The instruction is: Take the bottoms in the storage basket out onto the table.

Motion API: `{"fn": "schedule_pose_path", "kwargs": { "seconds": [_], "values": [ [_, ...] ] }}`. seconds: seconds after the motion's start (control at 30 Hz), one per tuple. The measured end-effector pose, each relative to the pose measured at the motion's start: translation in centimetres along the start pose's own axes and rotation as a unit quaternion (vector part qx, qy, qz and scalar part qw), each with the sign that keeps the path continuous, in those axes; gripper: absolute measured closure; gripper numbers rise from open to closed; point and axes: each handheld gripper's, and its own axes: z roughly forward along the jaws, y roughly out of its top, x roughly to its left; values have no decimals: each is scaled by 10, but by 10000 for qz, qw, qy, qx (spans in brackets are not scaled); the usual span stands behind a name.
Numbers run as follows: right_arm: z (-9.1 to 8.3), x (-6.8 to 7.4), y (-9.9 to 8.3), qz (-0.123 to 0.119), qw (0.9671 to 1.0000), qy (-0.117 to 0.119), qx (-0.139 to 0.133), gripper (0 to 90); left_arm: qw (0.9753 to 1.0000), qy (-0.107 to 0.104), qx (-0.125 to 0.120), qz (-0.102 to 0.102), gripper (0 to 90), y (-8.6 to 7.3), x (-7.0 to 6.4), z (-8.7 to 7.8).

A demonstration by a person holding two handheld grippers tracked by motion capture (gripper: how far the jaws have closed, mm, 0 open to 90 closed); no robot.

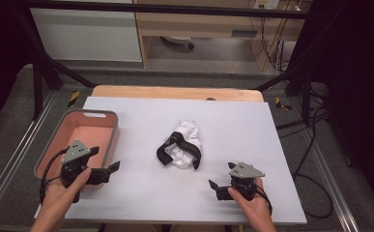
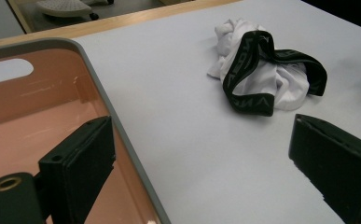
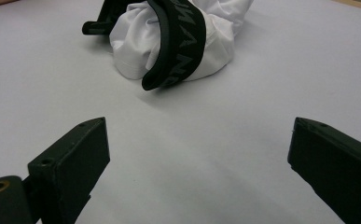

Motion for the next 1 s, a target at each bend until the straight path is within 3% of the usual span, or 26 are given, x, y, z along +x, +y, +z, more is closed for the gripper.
{"fn": "schedule_pose_path", "kwargs": {
  "seconds": [0.33, 0.63, 1.0],
  "values": [
    [0, 0, 0, -14, 10000, -9, -10, 56, 9999, 96, -91, 45, 67, -12, -6, -1],
    [0, 1, 0, -7, 10000, 14, -29, 56, 9997, 200, -81, -66, 59, -24, -4, -1],
    [-1, 1, 0, -5, 10000, 21, -30, 56, 9999, 129, 26, -37, 58, -30, -7, 2]
  ]
}}
